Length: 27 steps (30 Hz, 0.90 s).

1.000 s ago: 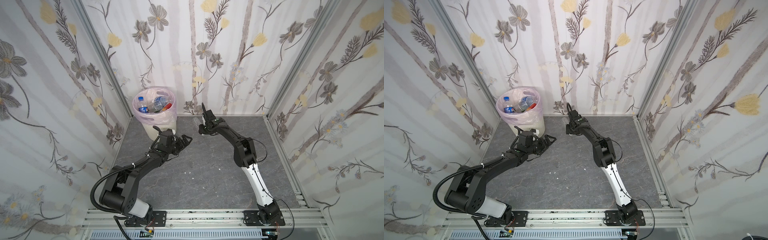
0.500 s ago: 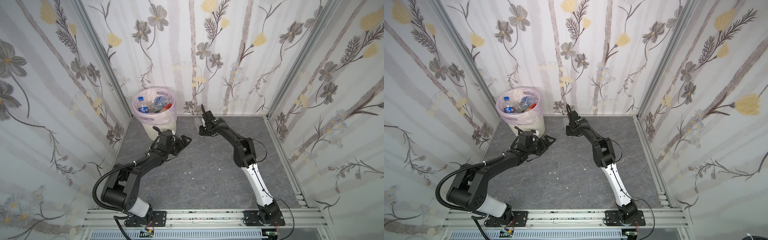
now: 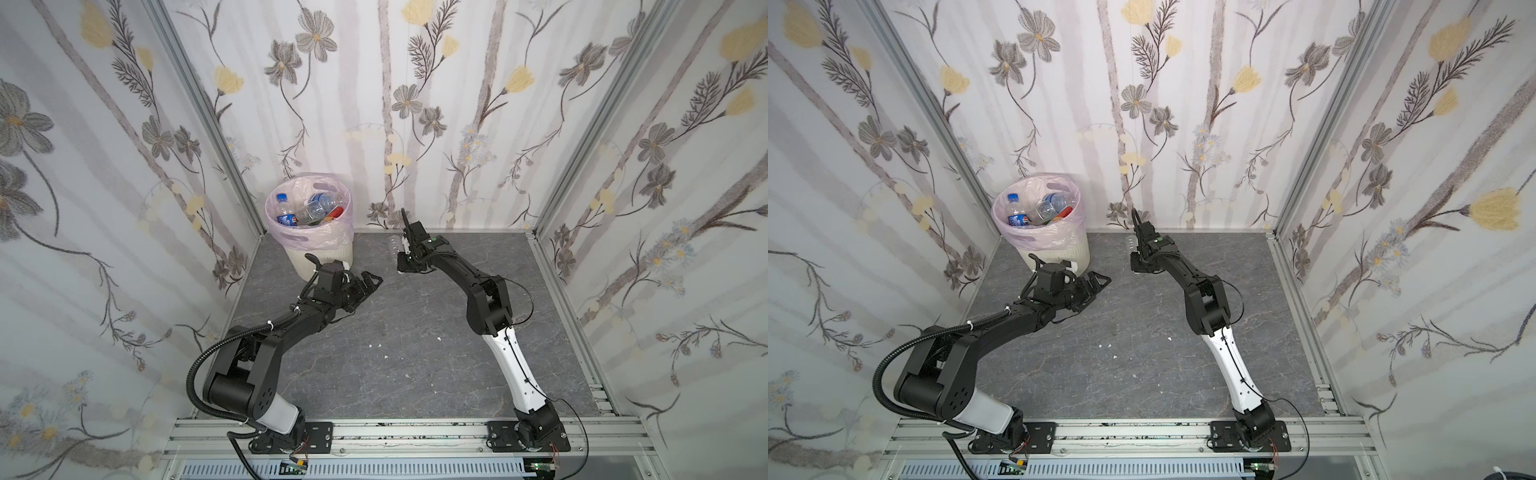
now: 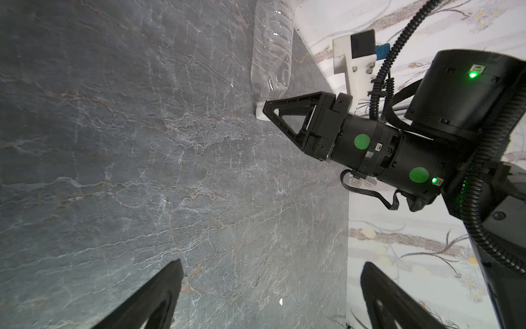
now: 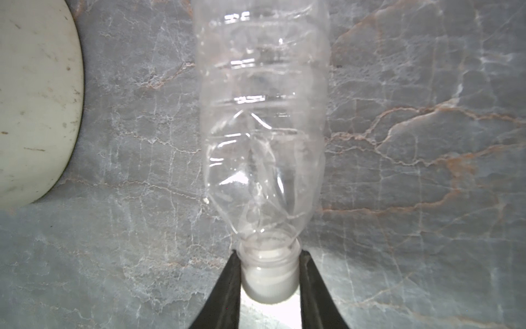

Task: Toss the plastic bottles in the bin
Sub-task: 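Close the right gripper around the clear bottle's white cap end, then lift the clear bottle with the right gripper while the left closes on its body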

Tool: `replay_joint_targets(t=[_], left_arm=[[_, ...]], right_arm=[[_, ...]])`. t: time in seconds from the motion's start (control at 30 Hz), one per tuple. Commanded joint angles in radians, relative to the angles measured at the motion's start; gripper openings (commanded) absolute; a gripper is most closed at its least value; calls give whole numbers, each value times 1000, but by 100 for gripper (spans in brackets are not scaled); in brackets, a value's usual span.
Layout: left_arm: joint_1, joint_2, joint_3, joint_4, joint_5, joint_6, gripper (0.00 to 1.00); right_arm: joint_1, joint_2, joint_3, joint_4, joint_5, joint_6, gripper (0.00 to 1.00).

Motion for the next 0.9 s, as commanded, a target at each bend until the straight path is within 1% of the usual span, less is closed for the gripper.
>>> replay_joint_targets(t=[0.0,0.2,0.5,0.57,0.63,0.73,0.77,0.8,0.87], left_arm=[[2,2,-3,31,6,-12,100],[2,3,-2,33,4,-22,100],[-2,-24,-17,33,-7,-32,100],[-5,-29,-25,33,-5,-39,100],[-7,-32,-33,34,1,-49,100],[-13,-39,-44,33,4,-59,100],[-17,-40,-47,33,4,-60,100],[-17,-40,-51,32,4,-61,100],[-20,-38,-57,33,6,-67,100]], right_arm=[[7,-44,-49,-40,-25,-10,22],[23,-189,-278,37,-39,-13,22],[92,-504,-826,255,-52,30,23],[110,-561,-915,292,-55,43,25],[129,-615,-991,319,-60,59,29],[150,-683,-1059,349,-52,68,36],[152,-699,-1071,357,-45,73,39],[152,-712,-1076,359,-41,77,44],[152,-731,-1074,359,-39,78,47]])
